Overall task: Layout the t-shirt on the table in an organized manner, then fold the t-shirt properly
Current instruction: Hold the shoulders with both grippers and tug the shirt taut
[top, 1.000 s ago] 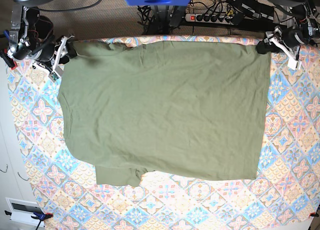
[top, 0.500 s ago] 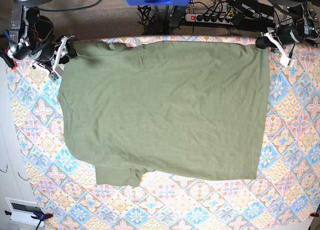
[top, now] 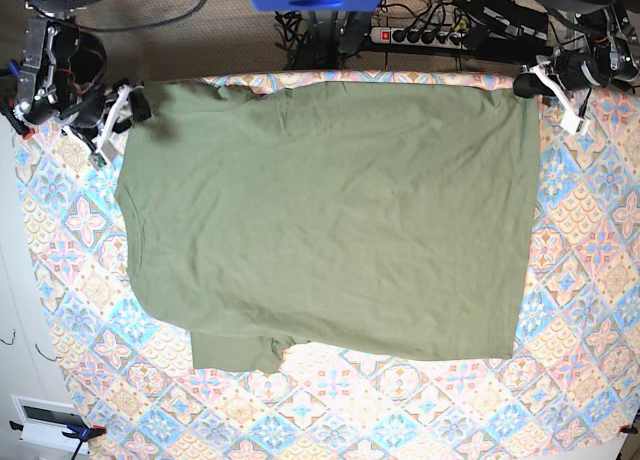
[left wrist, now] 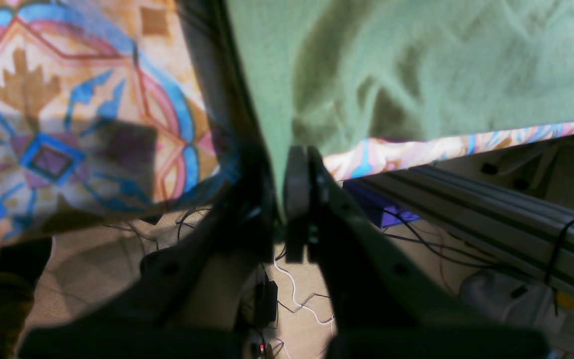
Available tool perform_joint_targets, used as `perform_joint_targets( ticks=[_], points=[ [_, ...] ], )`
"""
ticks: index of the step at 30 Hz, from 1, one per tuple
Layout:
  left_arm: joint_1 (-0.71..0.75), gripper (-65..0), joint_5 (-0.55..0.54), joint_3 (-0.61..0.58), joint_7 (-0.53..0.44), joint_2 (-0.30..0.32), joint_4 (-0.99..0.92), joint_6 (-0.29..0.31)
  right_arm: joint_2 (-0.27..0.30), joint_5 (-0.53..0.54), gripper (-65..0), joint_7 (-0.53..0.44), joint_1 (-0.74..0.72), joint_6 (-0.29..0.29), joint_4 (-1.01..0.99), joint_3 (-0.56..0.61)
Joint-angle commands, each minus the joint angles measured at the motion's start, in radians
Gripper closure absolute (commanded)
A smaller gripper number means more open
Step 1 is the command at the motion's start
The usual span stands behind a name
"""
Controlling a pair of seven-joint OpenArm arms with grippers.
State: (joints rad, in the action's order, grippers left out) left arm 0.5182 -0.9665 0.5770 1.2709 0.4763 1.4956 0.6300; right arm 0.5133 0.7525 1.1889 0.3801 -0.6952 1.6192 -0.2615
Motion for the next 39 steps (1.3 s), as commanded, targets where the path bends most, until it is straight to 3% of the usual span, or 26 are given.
perform_joint_targets(
  ticks=[1, 12, 20, 28, 39],
  points=[
    [0.003, 0.0, -0.013, 0.007, -0.006, 0.019, 0.01, 0.006, 0.017, 0.015, -27.2, -0.01, -0.003, -0.003, 0.005, -0.006],
    [0.003, 0.0, -0.013, 0.007, -0.006, 0.019, 0.01, 0.006, 0.015, 0.02, -27.2, -0.01, -0.003, -0.003, -0.089, -0.006],
    [0.003, 0.0, -0.013, 0.007, -0.006, 0.019, 0.01, 0.006, 0.014, 0.022, -27.2, -0.001, 0.029, -0.003, -0.081, -0.118],
    [0.001, 0.0, -0.013, 0.007, -0.006, 0.017, 0.01, 0.006, 0.012, 0.022, -27.2, -0.001, 0.038, -0.003, -0.081, -0.121],
    [0.001, 0.0, -0.013, 0.007, -0.006, 0.017, 0.01, 0.006, -0.046, 0.022, -27.2, 0.062, 0.038, -0.003, -0.079, -0.12]
  ],
)
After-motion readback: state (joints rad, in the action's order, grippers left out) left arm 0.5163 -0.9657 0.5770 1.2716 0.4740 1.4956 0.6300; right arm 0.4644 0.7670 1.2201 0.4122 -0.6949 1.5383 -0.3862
